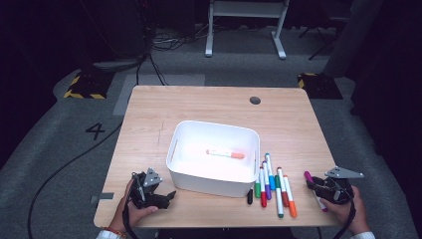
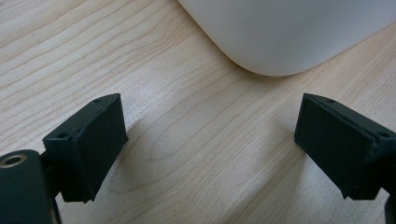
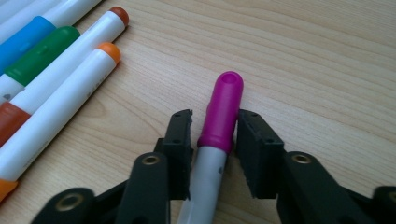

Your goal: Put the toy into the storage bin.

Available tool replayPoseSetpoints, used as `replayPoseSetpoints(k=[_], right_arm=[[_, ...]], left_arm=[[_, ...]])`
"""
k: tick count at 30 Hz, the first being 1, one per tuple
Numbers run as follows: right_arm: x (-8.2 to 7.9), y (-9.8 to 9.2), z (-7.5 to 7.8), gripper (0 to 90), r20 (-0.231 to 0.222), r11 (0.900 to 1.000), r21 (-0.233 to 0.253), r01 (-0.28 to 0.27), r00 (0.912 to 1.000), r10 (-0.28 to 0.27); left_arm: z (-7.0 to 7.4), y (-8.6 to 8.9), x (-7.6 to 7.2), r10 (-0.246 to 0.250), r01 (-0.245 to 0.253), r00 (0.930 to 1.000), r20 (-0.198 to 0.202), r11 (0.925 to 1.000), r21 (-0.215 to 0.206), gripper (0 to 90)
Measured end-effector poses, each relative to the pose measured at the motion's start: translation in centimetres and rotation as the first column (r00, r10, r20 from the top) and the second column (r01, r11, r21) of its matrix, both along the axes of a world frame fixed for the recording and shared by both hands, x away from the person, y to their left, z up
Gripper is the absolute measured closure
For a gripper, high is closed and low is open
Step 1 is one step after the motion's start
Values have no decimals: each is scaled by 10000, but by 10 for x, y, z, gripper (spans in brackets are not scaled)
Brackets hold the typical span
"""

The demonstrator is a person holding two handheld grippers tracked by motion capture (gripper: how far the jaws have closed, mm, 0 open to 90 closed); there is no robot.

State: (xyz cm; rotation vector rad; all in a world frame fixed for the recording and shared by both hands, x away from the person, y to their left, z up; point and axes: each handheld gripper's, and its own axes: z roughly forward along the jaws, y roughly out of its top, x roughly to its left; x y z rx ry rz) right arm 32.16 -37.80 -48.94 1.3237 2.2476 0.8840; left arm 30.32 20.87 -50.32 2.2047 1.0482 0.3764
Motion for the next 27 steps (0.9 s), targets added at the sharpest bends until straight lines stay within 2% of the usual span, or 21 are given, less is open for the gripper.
replayPoseSetpoints(k=[3, 9, 13, 16, 17, 21, 22, 24, 25, 27], right_arm=[[3, -1, -1, 741, 97, 10000, 43, 7, 10000, -7], [9, 1, -2, 749, 244, 9999, 58, -93, 9997, 92], [11, 0, 1, 750, 365, 9993, 284, -223, 9991, 213], [13, 1, 11, 751, 686, 9954, 855, -422, 9970, 363], [13, 1, 11, 751, 686, 9954, 855, -422, 9970, 363], [15, 10, 33, 751, 1198, 9872, 1265, -973, 9894, 822], [15, 10, 33, 751, 1198, 9872, 1265, -973, 9894, 822], [15, 15, 42, 751, 1461, 9847, 1237, -1226, 9838, 1041], [16, 21, 51, 751, 1708, 9815, 1285, -1422, 9781, 1194], [18, 27, 60, 751, 1900, 9756, 1470, -1629, 9726, 1337]], left_arm=[[0, 0, 0, -2, 2, 10000, 1, 10000, -11, 92], [0, 0, 0, -6, 6, 10000, 0, 10000, -12, 92], [0, 0, 0, -1, 1, 10000, 2, 10000, -9, 92], [0, 0, 0, 6, -6, 10000, 0, 10000, -21, 92], [0, 0, 0, 6, -6, 10000, 0, 10000, -21, 92], [0, 0, 0, 15, -15, 10000, 26, 10000, 10, 91], [0, 0, 0, -5, 5, 10000, -8, 10000, -14, 91], [0, 0, 0, -1, 1, 10000, 2, 10000, -7, 91], [0, 0, 0, -5, 5, 10000, -3, 10000, -8, 91], [0, 0, 0, 30, -30, 10000, 36, 10000, 16, 92]])
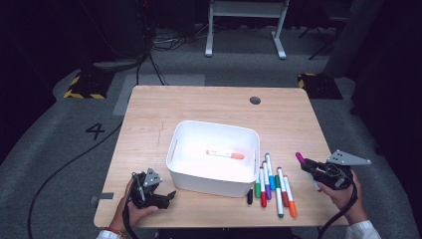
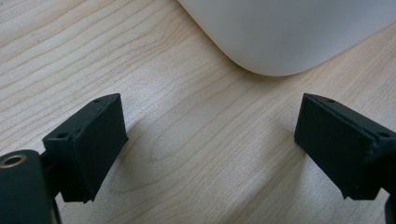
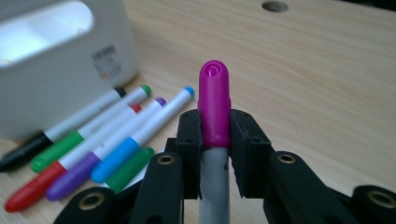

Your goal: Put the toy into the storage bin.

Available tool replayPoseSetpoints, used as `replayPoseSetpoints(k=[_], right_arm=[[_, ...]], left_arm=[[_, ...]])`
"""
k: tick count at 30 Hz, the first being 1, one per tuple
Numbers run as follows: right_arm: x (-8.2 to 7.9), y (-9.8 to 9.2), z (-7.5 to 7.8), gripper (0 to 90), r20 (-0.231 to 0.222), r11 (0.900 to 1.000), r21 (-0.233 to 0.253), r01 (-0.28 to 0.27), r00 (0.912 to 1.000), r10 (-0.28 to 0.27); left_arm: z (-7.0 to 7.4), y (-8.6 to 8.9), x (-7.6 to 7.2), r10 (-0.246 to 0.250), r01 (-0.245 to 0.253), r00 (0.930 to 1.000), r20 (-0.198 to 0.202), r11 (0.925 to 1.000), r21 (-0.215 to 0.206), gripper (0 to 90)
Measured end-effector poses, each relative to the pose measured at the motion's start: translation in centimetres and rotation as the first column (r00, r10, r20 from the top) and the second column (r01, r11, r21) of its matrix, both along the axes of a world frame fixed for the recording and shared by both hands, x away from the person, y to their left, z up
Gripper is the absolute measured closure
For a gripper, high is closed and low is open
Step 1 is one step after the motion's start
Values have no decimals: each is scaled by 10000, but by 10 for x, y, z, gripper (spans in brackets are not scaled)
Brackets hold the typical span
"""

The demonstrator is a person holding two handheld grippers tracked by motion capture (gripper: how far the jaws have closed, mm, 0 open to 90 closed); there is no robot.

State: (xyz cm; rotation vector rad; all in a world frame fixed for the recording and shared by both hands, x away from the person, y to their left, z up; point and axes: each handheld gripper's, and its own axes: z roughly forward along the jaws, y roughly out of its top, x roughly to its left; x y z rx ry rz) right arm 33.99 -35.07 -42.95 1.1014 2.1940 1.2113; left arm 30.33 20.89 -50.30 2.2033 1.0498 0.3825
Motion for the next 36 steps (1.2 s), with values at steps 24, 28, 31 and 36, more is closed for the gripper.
replayPoseSetpoints(k=[24, 28, 31, 36], right_arm=[[23, 100, 92, 751, 1365, 9666, -101, -2561, 9572, 2551], [24, 118, 101, 751, 1411, 9570, -181, -2894, 9469, 2890], [26, 137, 108, 751, 1337, 9494, -279, -3129, 9401, 3137], [28, 153, 114, 751, 1289, 9371, -406, -3467, 9282, 3490]], left_arm=[[0, 0, 0, -14, 14, 10000, -8, 10000, 5, 92], [0, 0, 0, -14, 14, 10000, -6, 10000, 8, 91], [0, 0, 0, -11, 11, 10000, -12, 10000, 8, 92], [0, 0, 0, -19, 19, 10000, -2, 10000, -1, 91]])
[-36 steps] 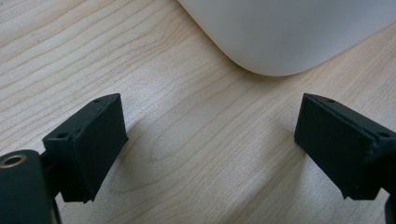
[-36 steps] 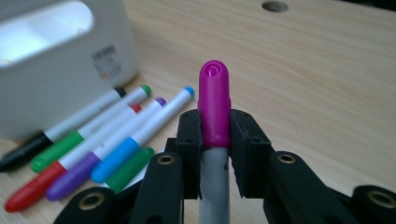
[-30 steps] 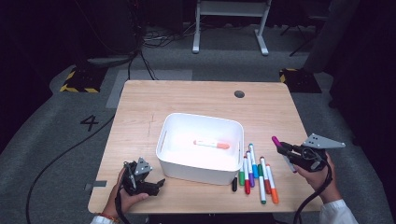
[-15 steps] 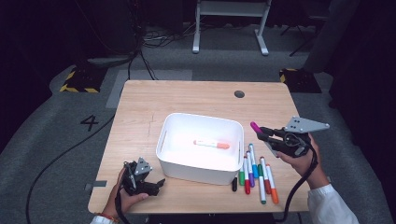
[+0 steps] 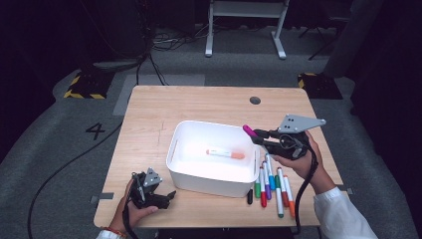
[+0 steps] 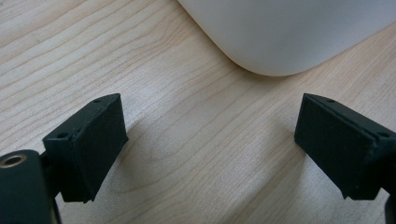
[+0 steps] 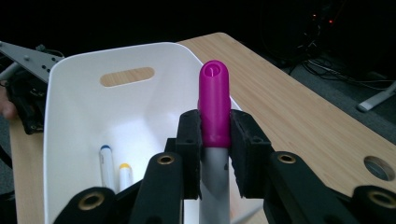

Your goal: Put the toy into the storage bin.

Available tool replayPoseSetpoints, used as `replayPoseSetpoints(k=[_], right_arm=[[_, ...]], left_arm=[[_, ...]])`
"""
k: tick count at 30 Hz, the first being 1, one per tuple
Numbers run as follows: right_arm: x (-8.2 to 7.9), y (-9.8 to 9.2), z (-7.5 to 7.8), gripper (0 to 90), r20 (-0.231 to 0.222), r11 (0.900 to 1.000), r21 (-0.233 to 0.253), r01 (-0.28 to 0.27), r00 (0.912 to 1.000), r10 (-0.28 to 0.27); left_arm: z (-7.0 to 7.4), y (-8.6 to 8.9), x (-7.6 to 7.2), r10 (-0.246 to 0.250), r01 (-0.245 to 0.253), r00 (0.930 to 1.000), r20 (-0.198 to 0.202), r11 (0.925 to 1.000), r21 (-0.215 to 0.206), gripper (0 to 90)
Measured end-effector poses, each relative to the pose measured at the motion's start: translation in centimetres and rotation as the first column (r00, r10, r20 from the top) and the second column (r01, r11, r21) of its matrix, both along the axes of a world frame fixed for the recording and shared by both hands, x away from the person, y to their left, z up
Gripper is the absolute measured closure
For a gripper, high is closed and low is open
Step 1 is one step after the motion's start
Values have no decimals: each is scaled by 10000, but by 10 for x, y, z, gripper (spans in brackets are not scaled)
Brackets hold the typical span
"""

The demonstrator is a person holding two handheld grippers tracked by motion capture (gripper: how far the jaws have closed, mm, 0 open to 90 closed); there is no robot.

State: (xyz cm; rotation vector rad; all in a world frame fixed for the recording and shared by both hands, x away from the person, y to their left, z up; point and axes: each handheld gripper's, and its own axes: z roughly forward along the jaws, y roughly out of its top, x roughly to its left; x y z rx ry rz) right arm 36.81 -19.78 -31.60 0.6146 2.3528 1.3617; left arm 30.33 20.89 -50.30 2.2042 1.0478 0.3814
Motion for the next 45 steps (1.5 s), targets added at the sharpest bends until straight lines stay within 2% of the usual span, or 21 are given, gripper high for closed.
replayPoseSetpoints(k=[6, 8, 9, 12, 16, 22, 23, 24, 25, 26, 27, 28, 30, 34, 38, 41, 45], right_arm=[[4, 29, 1, 750, -33, 9978, -392, -543, 9985, 542], [5, 33, 0, 750, -59, 9969, -419, -663, 9978, 661], [7, 41, -1, 750, -68, 9952, -586, -782, 9969, 779], [8, 48, -3, 750, -207, 9943, -509, -942, 9954, 932], [9, 66, -10, 750, -415, 9879, -924, -1248, 9917, 1214], [10, 80, -19, 750, -759, 9769, -1435, -1584, 9860, 1487], [10, 84, -24, 750, -1001, 9708, -1735, -1655, 9836, 1498], [10, 84, -24, 750, -1001, 9708, -1735, -1655, 9836, 1498], [10, 88, -29, 750, -1132, 9611, -2048, -1852, 9798, 1647], [10, 88, -29, 750, -1132, 9611, -2048, -1852, 9798, 1647], [9, 93, -34, 750, -1360, 9506, -2355, -2023, 9753, 1739], [9, 93, -34, 750, -1360, 9506, -2355, -2023, 9753, 1739], [9, 96, -40, 750, -1597, 9341, -2811, -2201, 9705, 1806], [7, 101, -47, 749, -2069, 9106, -3340, -2433, 9615, 1810], [2, 103, -50, 749, -2397, 8934, -3542, -2764, 9502, 1990], [-3, 105, -51, 748, -2511, 8765, -3714, -3064, 9420, 2228], [-7, 107, -53, 745, -2635, 8641, -3853, -3238, 9360, 2333]], left_arm=[[0, 0, 0, -19, 19, 10000, -34, 10000, -27, 92], [0, 0, 0, 1, -1, 10000, -17, 10000, 12, 92], [0, 0, 0, -16, 16, 10000, -29, 10000, -16, 92], [0, 0, 0, -15, 15, 10000, -29, 10000, -20, 92], [0, 0, 0, -18, 18, 10000, -24, 10000, -16, 93], [0, 0, 0, -18, 18, 10000, -17, 10000, -19, 93], [0, 0, 0, -21, 21, 10000, -25, 10000, -18, 92], [0, 0, 0, -21, 21, 10000, -25, 10000, -18, 93], [0, 0, 0, -19, 19, 10000, -23, 10000, -21, 92], [0, 0, 0, -19, 19, 10000, -23, 10000, -21, 93], [0, 0, 0, -17, 17, 10000, -22, 10000, -20, 93], [0, 0, 0, -17, 17, 10000, -22, 10000, -20, 93], [0, 0, 0, -20, 20, 10000, -23, 10000, -21, 93], [0, 0, 0, -18, 18, 10000, -24, 10000, -20, 93], [0, 0, 0, -20, 20, 10000, -26, 10000, -20, 93], [0, 0, 0, -19, 18, 10000, -26, 10000, -22, 93], [0, 0, 0, -20, 20, 10000, -26, 10000, -22, 92]])
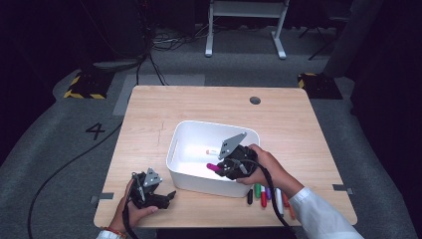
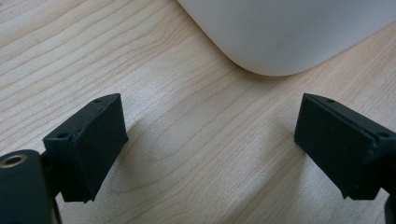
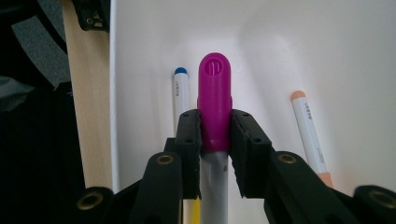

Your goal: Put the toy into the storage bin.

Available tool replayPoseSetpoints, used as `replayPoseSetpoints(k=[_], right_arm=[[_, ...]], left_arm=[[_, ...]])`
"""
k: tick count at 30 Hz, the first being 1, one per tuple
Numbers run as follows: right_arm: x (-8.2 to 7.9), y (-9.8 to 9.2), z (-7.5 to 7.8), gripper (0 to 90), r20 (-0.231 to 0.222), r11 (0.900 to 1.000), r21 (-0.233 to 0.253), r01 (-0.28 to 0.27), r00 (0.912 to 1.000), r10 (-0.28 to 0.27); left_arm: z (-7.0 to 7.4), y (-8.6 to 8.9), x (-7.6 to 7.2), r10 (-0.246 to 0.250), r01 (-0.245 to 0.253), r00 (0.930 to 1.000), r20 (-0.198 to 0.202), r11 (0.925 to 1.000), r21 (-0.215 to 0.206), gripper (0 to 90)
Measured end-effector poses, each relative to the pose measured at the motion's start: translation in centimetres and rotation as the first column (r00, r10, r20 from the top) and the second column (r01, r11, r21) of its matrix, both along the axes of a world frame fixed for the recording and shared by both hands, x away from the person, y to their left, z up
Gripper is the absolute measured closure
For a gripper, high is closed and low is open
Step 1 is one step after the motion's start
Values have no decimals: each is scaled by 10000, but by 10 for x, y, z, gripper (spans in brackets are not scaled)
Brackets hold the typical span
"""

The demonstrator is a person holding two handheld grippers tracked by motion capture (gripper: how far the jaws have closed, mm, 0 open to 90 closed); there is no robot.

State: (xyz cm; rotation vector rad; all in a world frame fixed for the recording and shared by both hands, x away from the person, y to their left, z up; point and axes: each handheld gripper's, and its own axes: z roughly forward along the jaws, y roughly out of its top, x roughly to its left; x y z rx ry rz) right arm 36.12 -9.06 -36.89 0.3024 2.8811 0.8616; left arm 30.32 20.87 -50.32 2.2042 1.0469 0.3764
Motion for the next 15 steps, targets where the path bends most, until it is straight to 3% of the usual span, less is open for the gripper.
replayPoseSetpoints(k=[4, 9, 15], right_arm=[[0, -1, 0, 690, -33, 9999, 92, 46, 10000, -46], [1, -4, 2, 630, 251, 9992, 363, 186, 9995, -195], [-1, -19, 13, 525, 842, 9919, 1164, 500, 9946, -600]], left_arm=[[0, 0, 0, -1, 1, 10000, -2, 10000, 1, 92], [0, 0, 0, 0, 0, 10000, 0, 10000, -9, 92], [0, 0, 0, 34, -34, 10000, -54, 10000, -1, 92]])
